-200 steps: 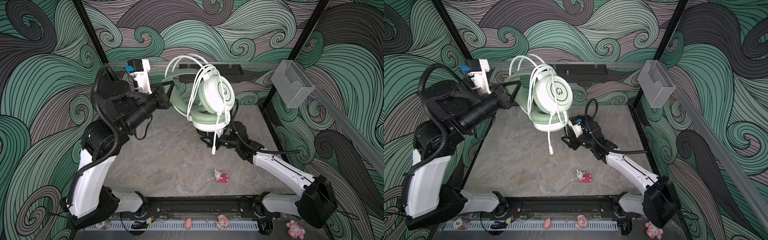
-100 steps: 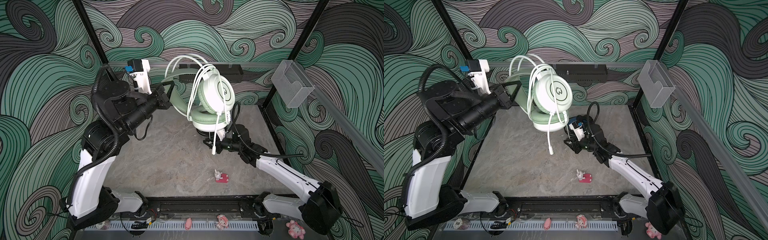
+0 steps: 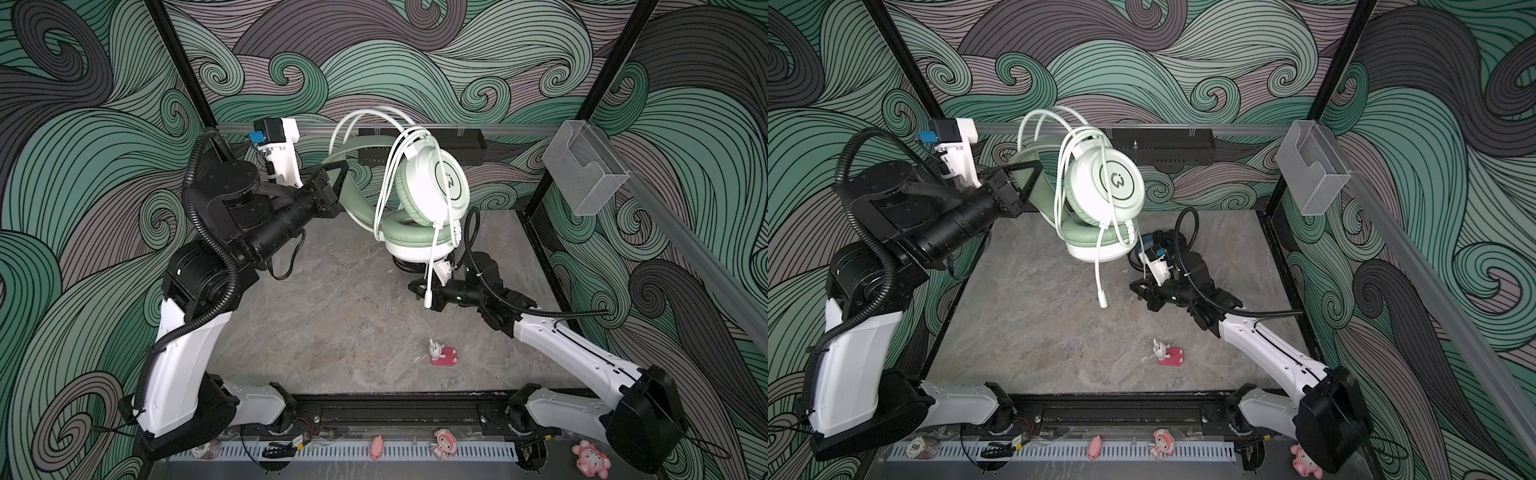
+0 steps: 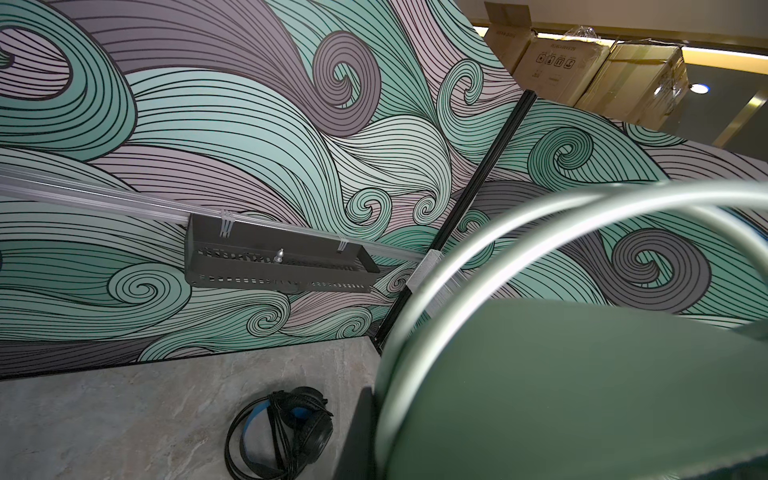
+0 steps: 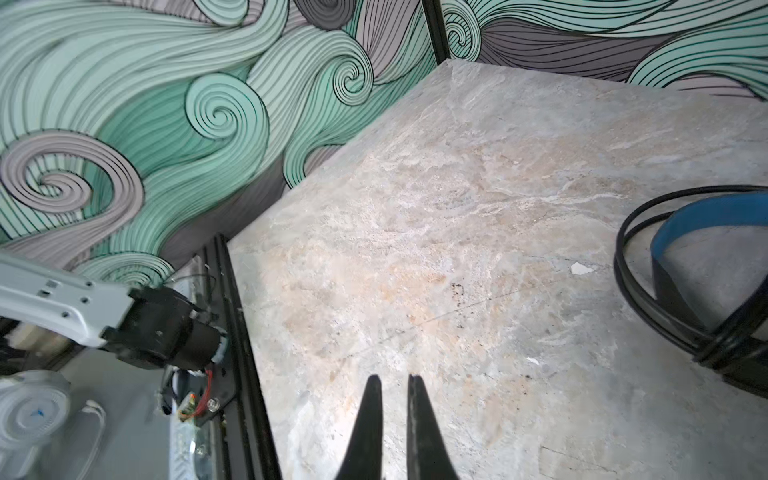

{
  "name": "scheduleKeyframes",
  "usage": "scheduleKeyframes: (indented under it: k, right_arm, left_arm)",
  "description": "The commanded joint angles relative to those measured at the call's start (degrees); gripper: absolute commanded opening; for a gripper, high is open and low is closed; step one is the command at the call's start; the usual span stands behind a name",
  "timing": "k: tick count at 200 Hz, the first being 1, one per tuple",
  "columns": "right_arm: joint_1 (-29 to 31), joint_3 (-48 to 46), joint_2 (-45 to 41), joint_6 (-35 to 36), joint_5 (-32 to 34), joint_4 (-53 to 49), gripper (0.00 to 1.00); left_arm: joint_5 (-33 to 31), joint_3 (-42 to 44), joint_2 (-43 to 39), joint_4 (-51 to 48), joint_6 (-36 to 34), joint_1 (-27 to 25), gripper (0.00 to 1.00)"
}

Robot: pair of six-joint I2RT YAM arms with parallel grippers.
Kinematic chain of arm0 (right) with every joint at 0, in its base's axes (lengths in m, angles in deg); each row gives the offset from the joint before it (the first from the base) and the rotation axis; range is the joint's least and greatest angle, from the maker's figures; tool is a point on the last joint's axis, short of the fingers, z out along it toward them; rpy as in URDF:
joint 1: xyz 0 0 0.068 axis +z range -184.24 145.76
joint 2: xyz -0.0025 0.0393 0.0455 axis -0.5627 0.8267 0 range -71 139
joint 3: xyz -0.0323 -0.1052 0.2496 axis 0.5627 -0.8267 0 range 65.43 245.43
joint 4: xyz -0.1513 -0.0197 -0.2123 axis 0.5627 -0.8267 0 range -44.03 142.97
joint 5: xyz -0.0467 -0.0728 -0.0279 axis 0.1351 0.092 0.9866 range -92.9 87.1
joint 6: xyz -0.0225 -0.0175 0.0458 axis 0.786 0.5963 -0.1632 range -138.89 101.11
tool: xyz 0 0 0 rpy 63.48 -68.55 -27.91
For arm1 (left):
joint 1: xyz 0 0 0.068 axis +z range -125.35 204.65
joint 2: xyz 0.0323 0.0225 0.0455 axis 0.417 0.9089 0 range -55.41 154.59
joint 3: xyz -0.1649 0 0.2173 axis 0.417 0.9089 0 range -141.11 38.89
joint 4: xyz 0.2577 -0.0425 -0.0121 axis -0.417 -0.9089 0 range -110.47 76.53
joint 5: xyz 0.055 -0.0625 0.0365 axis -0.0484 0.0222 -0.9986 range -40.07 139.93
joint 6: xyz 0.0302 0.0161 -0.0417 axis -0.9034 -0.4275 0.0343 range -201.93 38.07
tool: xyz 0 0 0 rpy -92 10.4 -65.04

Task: Wrap the headphones

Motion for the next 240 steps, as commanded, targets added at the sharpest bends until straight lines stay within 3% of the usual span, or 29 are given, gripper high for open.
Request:
scheduleKeyframes:
  k: [1, 62, 100, 135, 192, 240]
  right_arm:
    - [-0.2, 1.1, -0.3, 0.7, -0.3, -2.5, 0.00]
    - [2.6, 1.3, -3.7, 3.7, 8.1, -9.8, 0.00]
    - [5.4, 2.6, -4.0, 4.2, 15.1, -12.4, 0.00]
    - [5.6, 4.8, -1.8, 3.9, 17.5, -13.3, 0.00]
    - [12.4, 8.6, 1.9, 6.4, 23.9, -16.9, 0.00]
    - [18.1, 9.0, 1.7, 8.6, 29.0, -19.3, 0.00]
  left_arm:
    - [0.0, -0.4, -1.8, 5.8, 3.1, 0.6, 0.00]
    - [-3.2, 2.8, -2.3, 8.9, 8.6, 3.6, 0.00]
    - [1.3, 4.3, -0.9, 12.8, 16.9, 8.1, 0.00]
    - [2.4, 8.3, -1.8, 16.9, 21.6, 9.8, 0.00]
    - [-3.9, 14.1, -2.7, 20.7, 27.3, 10.2, 0.00]
    - [-9.3, 16.7, -1.6, 20.4, 27.3, 11.1, 0.00]
